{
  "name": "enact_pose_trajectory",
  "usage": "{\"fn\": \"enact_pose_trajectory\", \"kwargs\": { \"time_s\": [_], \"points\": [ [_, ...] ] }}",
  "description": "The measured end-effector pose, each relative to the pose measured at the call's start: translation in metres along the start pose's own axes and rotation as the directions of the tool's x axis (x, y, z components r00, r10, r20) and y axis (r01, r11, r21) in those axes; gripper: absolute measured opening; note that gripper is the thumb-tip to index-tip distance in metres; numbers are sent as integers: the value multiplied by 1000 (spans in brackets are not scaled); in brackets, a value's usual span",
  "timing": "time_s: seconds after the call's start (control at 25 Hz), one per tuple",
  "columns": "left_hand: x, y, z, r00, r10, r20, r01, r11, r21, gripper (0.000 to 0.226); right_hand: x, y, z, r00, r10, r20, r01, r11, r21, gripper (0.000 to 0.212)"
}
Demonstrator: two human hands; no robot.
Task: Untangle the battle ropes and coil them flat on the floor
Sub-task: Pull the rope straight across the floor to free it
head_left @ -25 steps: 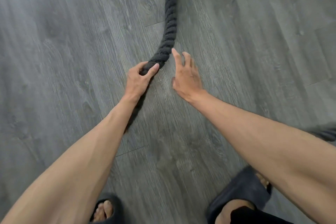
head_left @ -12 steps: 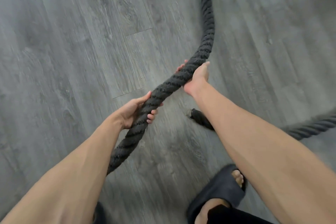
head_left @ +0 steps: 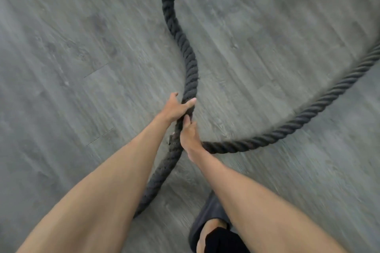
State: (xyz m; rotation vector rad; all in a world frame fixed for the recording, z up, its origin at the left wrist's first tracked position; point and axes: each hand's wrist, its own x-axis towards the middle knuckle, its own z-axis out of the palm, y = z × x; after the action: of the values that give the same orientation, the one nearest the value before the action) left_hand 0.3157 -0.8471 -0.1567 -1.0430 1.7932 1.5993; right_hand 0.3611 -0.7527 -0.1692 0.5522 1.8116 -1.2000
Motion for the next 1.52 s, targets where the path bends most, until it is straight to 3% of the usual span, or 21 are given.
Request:
{"fn": "enact_pose_trajectory", "kwargs": {
  "time_s": [0.08, 0.12, 0.16, 0.2, 0.24, 0.28, 0.32, 0.4, 0.44, 0.48, 0.56, 0.6, 0.68, 0.72, 0.84, 0.92, 1.04, 1.24, 1.36, 1.52],
  "points": [
    [23, -7, 35, 998, 5, -62, 0, 996, 84, 67, 15, 12, -36, 990, -90, 111, 122, 936, -329, 51],
    [32, -17, 53, 995, 5, -97, 9, 990, 144, 66, 22, 21, -61, 980, -118, 163, 191, 795, -575, 47],
    [37, -28, 70, 992, 10, -128, 17, 978, 208, 69, 25, 35, -85, 963, -172, 205, 267, 550, -791, 48],
    [37, -35, 83, 986, 18, -165, 29, 959, 282, 72, 29, 52, -105, 944, -206, 256, 302, 236, -924, 55],
    [37, -41, 96, 973, 72, -219, 23, 916, 401, 77, 31, 69, -124, 935, -209, 285, 292, 1, -956, 65],
    [34, -42, 103, 938, 215, -272, -25, 825, 564, 81, 36, 83, -139, 938, -195, 285, 267, -115, -957, 70],
    [30, -41, 109, 871, 420, -256, -108, 672, 732, 83, 40, 93, -150, 947, -198, 254, 231, -134, -964, 70],
    [24, -38, 118, 707, 704, -65, -284, 367, 886, 77, 43, 93, -166, 933, -296, 204, 188, -80, -979, 59],
    [15, -35, 124, 697, 717, 13, -365, 340, 867, 65, 40, 86, -175, 901, -381, 208, 202, -57, -978, 54],
    [1, -26, 131, 736, 677, 32, -413, 411, 812, 50, 33, 70, -189, 883, -430, 190, 198, -27, -980, 49],
    [-32, 14, 142, 879, 473, 67, -371, 587, 719, 45, 11, 26, -229, 875, -469, 116, 173, 79, -982, 42],
    [-50, 39, 147, 933, 334, 135, -309, 551, 775, 46, -3, -1, -254, 873, -485, 59, 155, 161, -975, 39],
    [-79, 93, 154, 952, 190, 239, -294, 359, 886, 53, -34, -61, -315, 861, -502, -77, 103, 322, -941, 37],
    [-94, 134, 161, 957, 149, 248, -287, 366, 885, 59, -52, -98, -353, 851, -507, -134, 95, 400, -912, 38],
    [-131, 253, 192, 974, -14, 225, -154, 688, 709, 65, -100, -216, -448, 797, -553, -242, 160, 581, -798, 42],
    [-158, 336, 224, 960, -50, 275, -134, 782, 609, 69, -126, -296, -496, 765, -577, -287, 199, 636, -746, 43],
    [-187, 458, 273, 929, 44, 367, -205, 887, 414, 83, -150, -397, -545, 735, -589, -336, 220, 676, -703, 45],
    [-156, 626, 334, 825, 26, 565, -185, 957, 225, 89, -146, -515, -635, 769, -515, -378, 203, 758, -620, 51],
    [-152, 699, 370, 730, 2, 684, -97, 990, 101, 67, -128, -570, -693, 829, -354, -433, 105, 859, -501, 56],
    [-145, 800, 425, 840, 71, 538, -129, 989, 69, 39, -113, -636, -788, 820, -266, -507, 143, 952, -270, 49]
  ]
}}
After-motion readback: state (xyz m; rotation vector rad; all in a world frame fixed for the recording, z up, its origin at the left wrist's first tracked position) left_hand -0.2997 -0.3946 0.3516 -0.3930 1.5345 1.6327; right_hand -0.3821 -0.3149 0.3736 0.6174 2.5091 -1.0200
